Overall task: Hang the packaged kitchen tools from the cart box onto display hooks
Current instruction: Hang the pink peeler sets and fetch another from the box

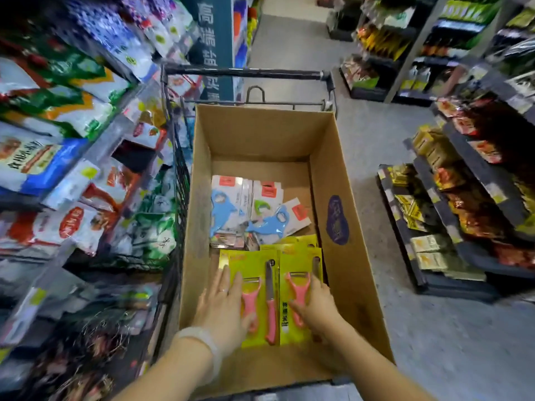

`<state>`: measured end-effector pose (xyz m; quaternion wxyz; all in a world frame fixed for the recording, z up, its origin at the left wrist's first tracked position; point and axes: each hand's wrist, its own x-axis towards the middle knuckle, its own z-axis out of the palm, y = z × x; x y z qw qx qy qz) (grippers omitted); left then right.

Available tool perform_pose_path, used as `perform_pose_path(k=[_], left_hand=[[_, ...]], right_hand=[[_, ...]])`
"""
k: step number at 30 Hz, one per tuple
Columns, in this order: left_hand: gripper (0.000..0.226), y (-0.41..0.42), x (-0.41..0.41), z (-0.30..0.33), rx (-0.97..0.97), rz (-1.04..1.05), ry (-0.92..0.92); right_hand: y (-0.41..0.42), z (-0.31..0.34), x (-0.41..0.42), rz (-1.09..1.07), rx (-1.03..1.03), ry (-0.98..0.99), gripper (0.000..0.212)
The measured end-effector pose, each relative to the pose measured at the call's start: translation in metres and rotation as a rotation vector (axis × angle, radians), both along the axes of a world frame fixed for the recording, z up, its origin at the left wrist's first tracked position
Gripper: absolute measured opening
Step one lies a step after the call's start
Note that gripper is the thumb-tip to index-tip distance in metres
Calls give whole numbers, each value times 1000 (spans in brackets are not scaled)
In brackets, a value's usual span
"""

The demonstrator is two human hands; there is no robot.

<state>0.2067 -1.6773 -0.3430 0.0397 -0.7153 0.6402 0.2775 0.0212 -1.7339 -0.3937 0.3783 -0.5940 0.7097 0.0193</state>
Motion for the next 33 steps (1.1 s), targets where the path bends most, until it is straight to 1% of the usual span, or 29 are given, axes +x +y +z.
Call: perform_pose_path(k=[2, 4, 6, 7, 10, 12, 15, 17, 21, 23, 25, 27, 29, 30, 32, 33], left_hand=[[79, -9, -2, -14, 57, 36, 5], [80, -17, -5, -27, 90, 68, 14], [80, -24, -7, -39, 102, 92, 24], [80, -26, -8, -44, 104, 93, 23], [81, -32, -13, -53, 110, 111, 28], [83, -34, -16, -54, 117, 136, 53], [91, -39, -19, -48, 156, 167, 124], [98, -44, -21, -43, 155, 174, 173], [114, -52, -27, -33, 158, 180, 319], [119, -56, -30, -23, 77, 232, 451], [119, -63, -29, -7, -76, 381, 591], [112, -73, -21, 6, -268, 548, 668], [103, -80, -6, 18, -415, 684, 676], [96, -82, 3, 24, -473, 730, 664], [86, -84, 21, 38, -555, 764, 612], [82, -84, 29, 44, -592, 775, 598]], right_hand=[[-14, -21, -1, -93, 75, -35, 99], [-25, -42, -3, -202, 138, -49, 114], [-32, -61, -5, -280, 180, -24, 127], [-34, -68, -5, -306, 195, -10, 130], [-38, -76, -6, -363, 185, 24, 127], [-38, -76, -8, -361, 163, 40, 123], [-33, -67, -12, -346, 121, 10, 121], [-30, -53, -15, -338, 75, -23, 118], [-39, -19, -5, -274, -118, -175, 102], [-52, 3, 10, -202, -169, -273, 91], [-66, 27, 30, -149, -198, -379, 81], [-77, 51, 48, -94, -241, -476, 68], [-83, 72, 62, -22, -247, -627, 52], [-87, 80, 67, -16, -205, -737, 46], [-97, 92, 73, -90, -69, -924, 39], [-101, 90, 74, -134, -30, -971, 32]])
